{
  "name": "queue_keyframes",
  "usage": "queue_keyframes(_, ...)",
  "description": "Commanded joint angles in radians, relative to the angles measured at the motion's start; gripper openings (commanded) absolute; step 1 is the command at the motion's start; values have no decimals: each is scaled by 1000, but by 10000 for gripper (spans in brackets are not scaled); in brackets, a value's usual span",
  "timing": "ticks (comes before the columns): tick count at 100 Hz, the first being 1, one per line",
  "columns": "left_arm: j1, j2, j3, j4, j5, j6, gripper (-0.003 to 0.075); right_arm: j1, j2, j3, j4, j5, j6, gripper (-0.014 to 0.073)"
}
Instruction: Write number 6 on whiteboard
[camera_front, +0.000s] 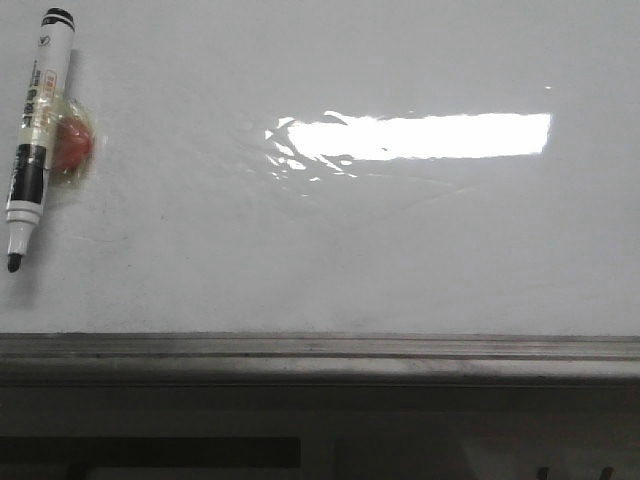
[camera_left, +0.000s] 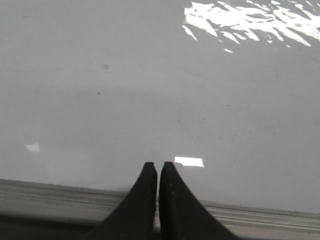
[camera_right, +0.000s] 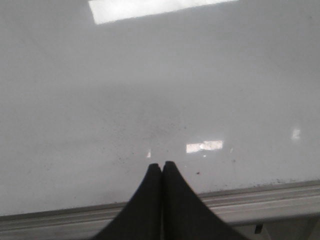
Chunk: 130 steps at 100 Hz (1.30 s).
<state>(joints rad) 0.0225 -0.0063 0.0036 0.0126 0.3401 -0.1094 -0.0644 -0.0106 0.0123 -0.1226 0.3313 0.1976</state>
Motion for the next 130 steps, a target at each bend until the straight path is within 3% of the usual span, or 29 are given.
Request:
queue_keyframes(1,1,-30,46,7,-59,-3,-19,-6,-19,28,-2,-18,-6,-64)
queue_keyframes(31,1,-30,46,219,-73,-3,-19,-6,-19,28,-2,-18,-6,-64)
queue_keyframes(44,1,-30,46,228,-94,-3,-19,-6,-19,28,-2,-30,-6,-64)
queue_keyframes(59,1,-30,46,132,-161,-3,-19,-6,-19,28,-2,-59,-6,-64)
queue_keyframes(84,1,-30,46,118,-169,-3,-19,-6,-19,28,17,-136,-6,-64)
queue_keyframes(104,1,-30,46,67,-252,-3,-19,-6,-19,28,56,-188,-6,-64)
queue_keyframes(118,1,-30,40,-21,-285,-3,-19,-6,-17,28,54,-268,-17,-64)
queue_keyframes(130,1,-30,25,-13,-281,-3,-19,-6,-11,28,38,-366,-26,-64)
